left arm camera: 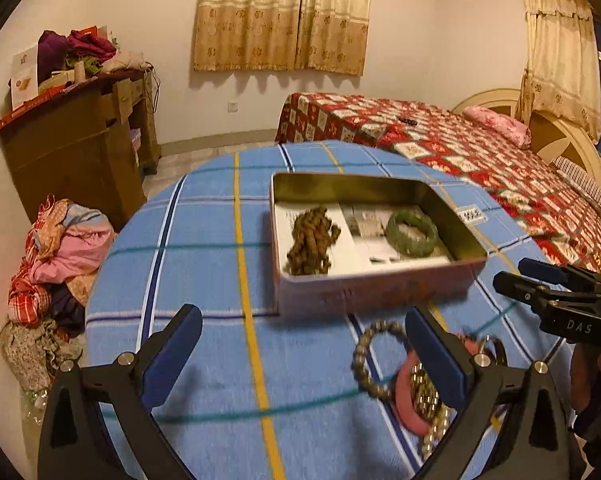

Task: Organize jewelry
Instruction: 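Move both open tools back to the remaining jewelry on the cloth, then grasp the gold bead necklace with the left tool while the right tool grasps the silver bangle, then lower both held pieces into the pink tin and open both tools, then move the left tool to the pink bangle and close on it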

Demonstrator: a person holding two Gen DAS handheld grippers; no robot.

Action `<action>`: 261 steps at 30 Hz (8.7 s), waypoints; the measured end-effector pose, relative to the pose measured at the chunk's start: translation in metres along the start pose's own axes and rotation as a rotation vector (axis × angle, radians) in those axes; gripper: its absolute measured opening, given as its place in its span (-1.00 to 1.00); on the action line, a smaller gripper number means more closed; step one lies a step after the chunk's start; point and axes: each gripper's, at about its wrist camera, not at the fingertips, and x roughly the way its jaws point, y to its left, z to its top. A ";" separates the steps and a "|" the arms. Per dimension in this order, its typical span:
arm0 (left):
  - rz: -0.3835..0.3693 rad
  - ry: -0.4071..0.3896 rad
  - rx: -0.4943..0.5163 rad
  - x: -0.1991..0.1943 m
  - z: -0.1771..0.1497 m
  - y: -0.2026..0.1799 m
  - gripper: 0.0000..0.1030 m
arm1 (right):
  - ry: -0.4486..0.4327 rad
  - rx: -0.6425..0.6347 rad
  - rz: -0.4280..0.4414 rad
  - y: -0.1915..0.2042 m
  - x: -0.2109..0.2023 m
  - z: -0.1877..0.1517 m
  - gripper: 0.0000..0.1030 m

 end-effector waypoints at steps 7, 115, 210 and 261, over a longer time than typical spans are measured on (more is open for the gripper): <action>0.005 0.026 0.031 -0.005 -0.015 -0.013 0.97 | 0.019 0.005 0.027 0.007 -0.007 -0.018 0.43; -0.099 -0.132 0.116 -0.027 0.066 -0.026 -0.82 | -0.137 -0.115 0.177 0.035 -0.038 0.045 -0.81; 0.160 -0.068 0.041 0.029 0.052 -0.012 0.91 | -0.080 0.038 -0.064 0.014 0.032 0.049 0.26; 0.123 0.098 0.205 0.015 -0.039 -0.050 0.42 | -0.058 0.043 -0.087 0.019 -0.012 -0.024 0.49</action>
